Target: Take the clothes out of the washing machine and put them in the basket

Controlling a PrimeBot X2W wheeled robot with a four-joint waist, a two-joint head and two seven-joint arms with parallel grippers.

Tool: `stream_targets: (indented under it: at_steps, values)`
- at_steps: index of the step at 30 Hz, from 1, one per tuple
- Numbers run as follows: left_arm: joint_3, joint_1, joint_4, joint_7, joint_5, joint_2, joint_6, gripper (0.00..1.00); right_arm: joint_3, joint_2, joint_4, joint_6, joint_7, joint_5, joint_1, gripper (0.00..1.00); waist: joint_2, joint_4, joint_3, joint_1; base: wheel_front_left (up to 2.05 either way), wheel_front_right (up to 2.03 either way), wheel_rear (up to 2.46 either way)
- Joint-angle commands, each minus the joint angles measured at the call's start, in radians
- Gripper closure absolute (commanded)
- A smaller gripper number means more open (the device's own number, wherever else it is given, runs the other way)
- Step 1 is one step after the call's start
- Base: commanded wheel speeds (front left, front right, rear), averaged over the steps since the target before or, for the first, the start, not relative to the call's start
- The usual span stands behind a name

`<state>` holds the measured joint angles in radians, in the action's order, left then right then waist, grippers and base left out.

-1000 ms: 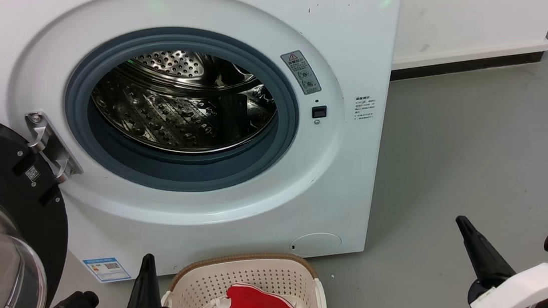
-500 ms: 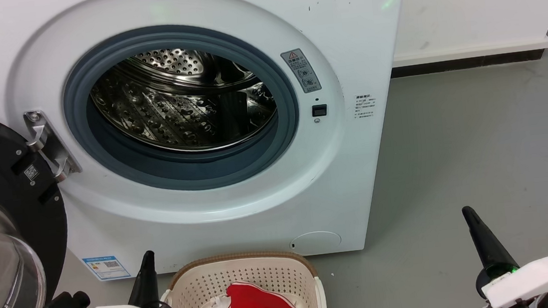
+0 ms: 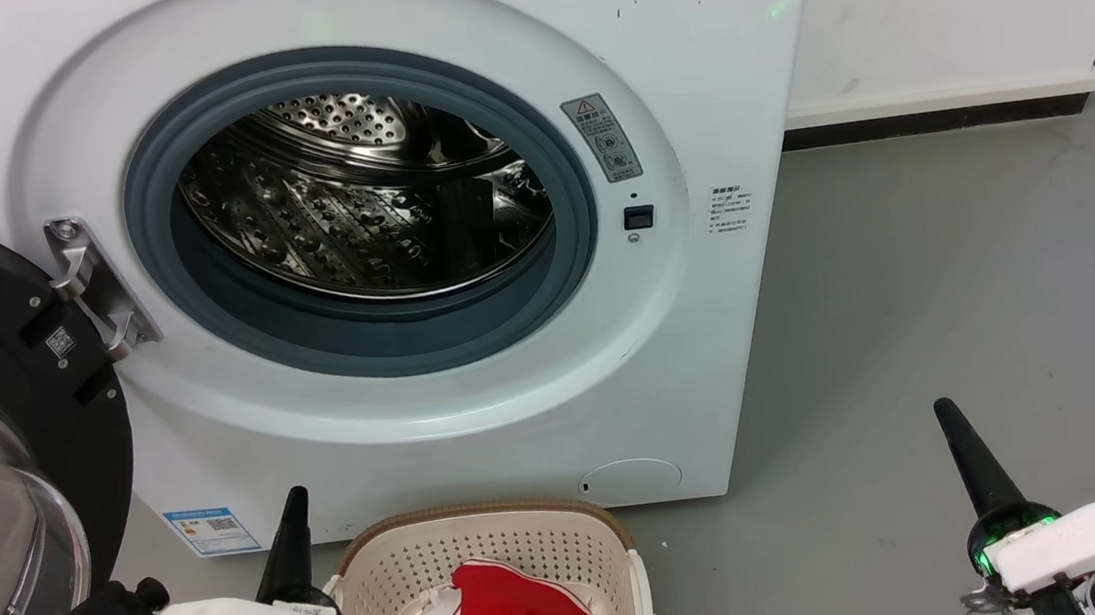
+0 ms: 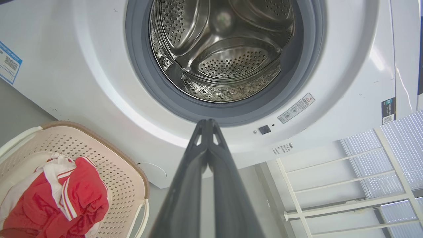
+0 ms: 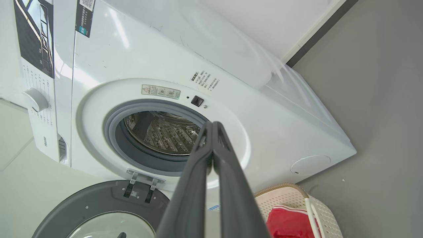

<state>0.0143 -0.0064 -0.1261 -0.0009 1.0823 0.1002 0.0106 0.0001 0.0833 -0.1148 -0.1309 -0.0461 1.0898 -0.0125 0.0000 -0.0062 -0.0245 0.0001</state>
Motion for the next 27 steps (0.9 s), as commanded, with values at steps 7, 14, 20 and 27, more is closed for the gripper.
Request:
stream_targets:
  at_steps: [7, 14, 20, 27]
  values:
    - [-0.019, -0.035, -0.013, 0.016, 0.092, -0.002, 0.025, 1.00, -0.013, 0.004, -0.015, 0.000, -0.005, 0.095, 0.045, 1.00, 0.0000, 0.001, 0.003, -0.0001, 0.00, 0.00, 0.00]
    - [-0.035, -0.048, -0.032, 0.030, 0.181, -0.006, 0.044, 1.00, -0.024, 0.004, -0.037, 0.000, -0.010, 0.183, 0.059, 1.00, 0.0000, 0.002, 0.007, -0.0001, 0.00, 0.00, 0.00]
    - [-0.044, -0.055, -0.045, 0.039, 0.236, -0.009, 0.055, 1.00, -0.031, 0.003, -0.050, 0.000, -0.013, 0.239, 0.070, 1.00, 0.0000, 0.002, 0.009, -0.0001, 0.00, 0.00, 0.00]
    - [-0.054, -0.067, -0.059, 0.050, 0.297, -0.013, 0.069, 1.00, -0.039, 0.001, -0.066, 0.000, -0.018, 0.299, 0.081, 1.00, 0.0000, 0.003, 0.012, -0.0001, 0.00, 0.00, 0.00]
